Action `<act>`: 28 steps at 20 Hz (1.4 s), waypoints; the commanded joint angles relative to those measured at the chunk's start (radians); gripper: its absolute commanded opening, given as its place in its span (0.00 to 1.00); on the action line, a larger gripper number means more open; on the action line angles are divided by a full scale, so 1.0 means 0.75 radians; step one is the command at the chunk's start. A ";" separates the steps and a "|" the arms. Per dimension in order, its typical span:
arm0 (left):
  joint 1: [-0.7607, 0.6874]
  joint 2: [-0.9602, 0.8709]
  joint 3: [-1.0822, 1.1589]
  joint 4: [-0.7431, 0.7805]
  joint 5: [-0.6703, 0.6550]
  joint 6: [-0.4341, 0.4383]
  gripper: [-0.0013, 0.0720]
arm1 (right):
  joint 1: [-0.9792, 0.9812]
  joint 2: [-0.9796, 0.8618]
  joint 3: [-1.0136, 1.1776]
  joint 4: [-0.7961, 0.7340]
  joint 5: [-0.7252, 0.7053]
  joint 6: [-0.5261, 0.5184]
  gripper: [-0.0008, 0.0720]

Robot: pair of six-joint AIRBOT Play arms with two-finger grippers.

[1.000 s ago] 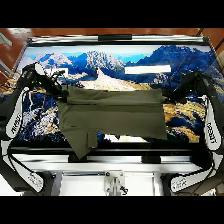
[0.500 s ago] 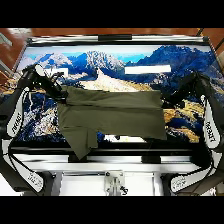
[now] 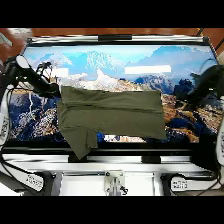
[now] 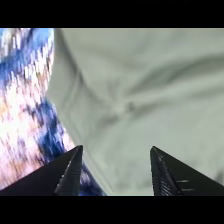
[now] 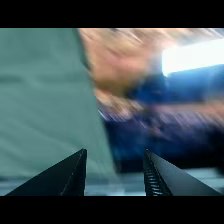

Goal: Fold the shirts.

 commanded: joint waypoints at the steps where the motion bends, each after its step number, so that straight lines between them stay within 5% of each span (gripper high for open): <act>1: 0.073 0.245 -0.376 -0.073 0.037 -0.011 0.71 | -0.173 0.207 -0.170 0.018 -0.072 -0.097 0.66; 4: 0.195 0.545 -0.911 -0.343 0.187 0.124 0.71 | -0.319 0.379 -0.428 0.138 0.030 -0.163 0.66; 8: 0.328 0.769 -1.297 -0.361 0.266 0.202 0.71 | -0.348 0.435 -0.542 0.270 0.137 -0.170 0.66; 20: 0.136 0.549 -1.408 -0.459 0.519 0.226 0.69 | -0.283 0.434 -0.545 0.267 0.185 -0.164 0.66; 21: 0.117 0.533 -1.407 -0.487 0.528 0.211 0.61 | -0.283 0.432 -0.548 0.253 0.184 -0.155 0.71; 22: 0.098 0.519 -1.407 -0.501 0.525 0.211 0.52 | -0.283 0.429 -0.560 0.233 0.178 -0.129 0.94; 24: 0.084 0.512 -1.406 -0.500 0.521 0.213 0.16 | -0.283 0.411 -0.626 0.248 0.164 -0.114 0.94; 25: 0.092 0.512 -1.400 -0.500 0.510 0.229 0.06 | -0.283 0.401 -0.678 0.298 0.168 -0.117 0.94; 28: 0.143 0.523 -1.364 -0.499 0.428 0.284 0.06 | -0.238 0.379 -0.813 0.387 0.221 -0.182 0.94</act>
